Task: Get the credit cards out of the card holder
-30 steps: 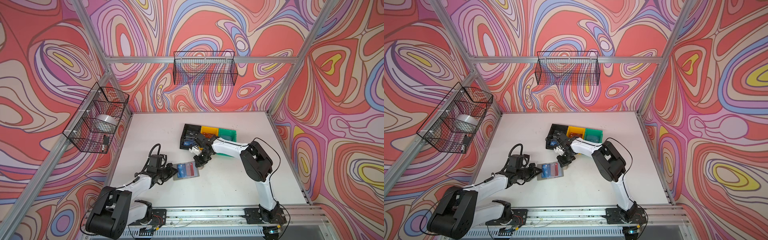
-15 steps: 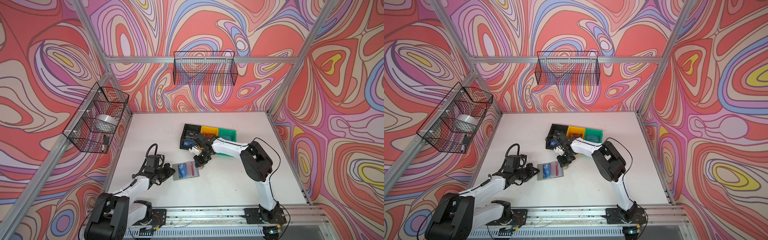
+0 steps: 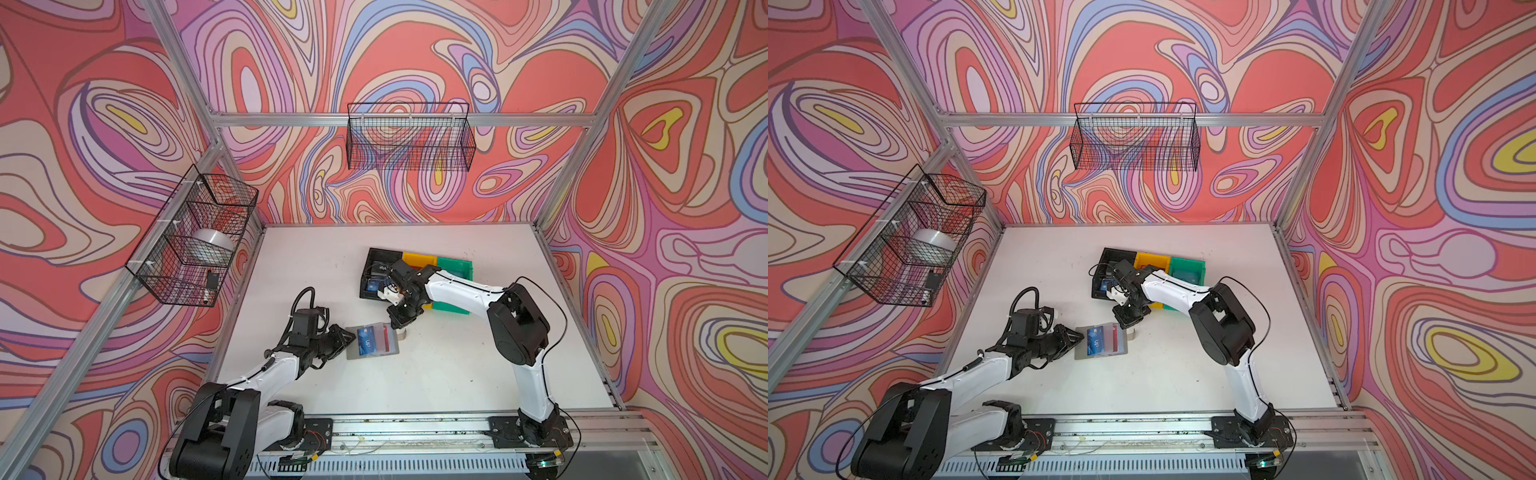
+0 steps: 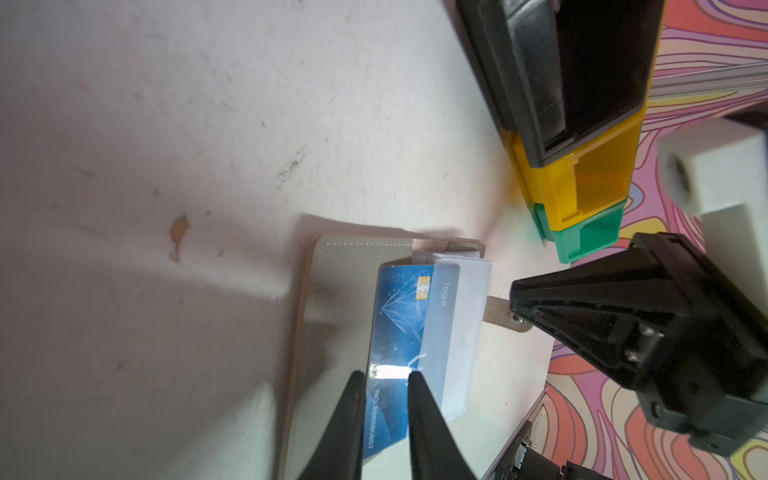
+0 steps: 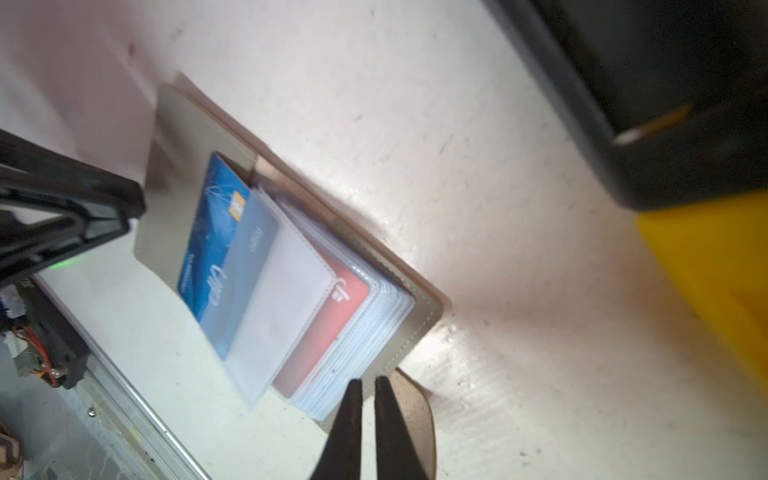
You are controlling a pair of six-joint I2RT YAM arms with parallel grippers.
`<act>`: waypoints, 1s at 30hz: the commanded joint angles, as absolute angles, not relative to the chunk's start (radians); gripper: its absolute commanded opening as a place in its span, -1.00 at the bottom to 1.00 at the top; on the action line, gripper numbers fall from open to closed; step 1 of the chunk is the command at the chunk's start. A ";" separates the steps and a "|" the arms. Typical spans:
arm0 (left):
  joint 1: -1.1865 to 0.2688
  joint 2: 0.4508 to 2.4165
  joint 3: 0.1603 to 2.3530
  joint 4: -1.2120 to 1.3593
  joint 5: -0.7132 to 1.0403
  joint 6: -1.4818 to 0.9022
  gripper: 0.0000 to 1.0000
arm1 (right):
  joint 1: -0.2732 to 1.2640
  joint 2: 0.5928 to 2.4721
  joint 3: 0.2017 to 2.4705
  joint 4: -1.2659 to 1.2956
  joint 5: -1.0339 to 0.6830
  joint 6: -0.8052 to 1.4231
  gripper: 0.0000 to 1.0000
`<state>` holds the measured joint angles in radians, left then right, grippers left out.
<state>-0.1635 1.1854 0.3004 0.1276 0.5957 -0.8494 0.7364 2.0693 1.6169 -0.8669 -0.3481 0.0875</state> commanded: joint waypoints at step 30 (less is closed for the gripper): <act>-0.159 1.282 0.239 0.300 0.640 -0.892 -0.41 | 0.782 2.147 1.528 -0.766 -0.437 0.146 -0.78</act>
